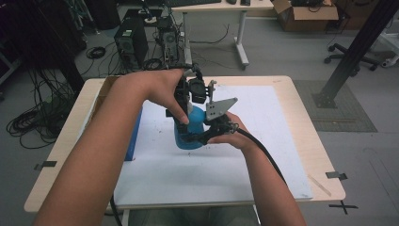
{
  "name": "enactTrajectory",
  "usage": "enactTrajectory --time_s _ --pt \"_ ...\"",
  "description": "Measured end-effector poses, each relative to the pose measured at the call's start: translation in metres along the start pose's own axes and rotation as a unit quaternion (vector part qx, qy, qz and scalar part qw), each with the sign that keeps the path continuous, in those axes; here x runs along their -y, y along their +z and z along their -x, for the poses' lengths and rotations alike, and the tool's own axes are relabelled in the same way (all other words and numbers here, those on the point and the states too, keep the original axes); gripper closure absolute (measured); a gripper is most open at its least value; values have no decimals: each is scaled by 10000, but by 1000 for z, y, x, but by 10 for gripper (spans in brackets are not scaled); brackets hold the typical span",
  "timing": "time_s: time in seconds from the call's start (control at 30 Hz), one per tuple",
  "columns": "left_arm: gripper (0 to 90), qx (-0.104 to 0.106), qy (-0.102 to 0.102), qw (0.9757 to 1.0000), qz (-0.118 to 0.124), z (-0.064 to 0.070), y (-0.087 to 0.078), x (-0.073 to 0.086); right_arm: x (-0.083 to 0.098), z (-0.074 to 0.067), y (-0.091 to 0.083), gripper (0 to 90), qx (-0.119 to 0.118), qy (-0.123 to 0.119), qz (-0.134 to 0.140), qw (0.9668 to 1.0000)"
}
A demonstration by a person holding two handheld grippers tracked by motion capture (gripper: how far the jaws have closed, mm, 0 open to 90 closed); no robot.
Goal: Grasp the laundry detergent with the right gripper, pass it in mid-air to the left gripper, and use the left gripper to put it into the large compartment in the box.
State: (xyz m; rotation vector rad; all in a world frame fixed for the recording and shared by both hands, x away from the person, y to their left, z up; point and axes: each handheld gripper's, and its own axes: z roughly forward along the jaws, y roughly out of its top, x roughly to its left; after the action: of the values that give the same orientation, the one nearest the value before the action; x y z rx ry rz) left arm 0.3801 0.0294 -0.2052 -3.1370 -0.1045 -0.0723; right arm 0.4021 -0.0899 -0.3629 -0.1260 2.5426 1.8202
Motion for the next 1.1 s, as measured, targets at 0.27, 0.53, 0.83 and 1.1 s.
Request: enactTrajectory --time_s 0.27,0.53,0.83,1.1 --pt "57 -75 -43 9999 -56 1 3 -2 -2 0 1 450 14 -10 -10 10000" --pt "81 -147 -65 9999 35 0 2 0 -3 -1 1 450 27 -30 -7 10000" --pt "90 -212 -135 9997 -3 -1 3 2 -4 -2 0 450 44 -60 28 10000" --pt "102 -235 -26 9997 9 1 3 -3 -5 -3 1 450 22 -60 7 10000"
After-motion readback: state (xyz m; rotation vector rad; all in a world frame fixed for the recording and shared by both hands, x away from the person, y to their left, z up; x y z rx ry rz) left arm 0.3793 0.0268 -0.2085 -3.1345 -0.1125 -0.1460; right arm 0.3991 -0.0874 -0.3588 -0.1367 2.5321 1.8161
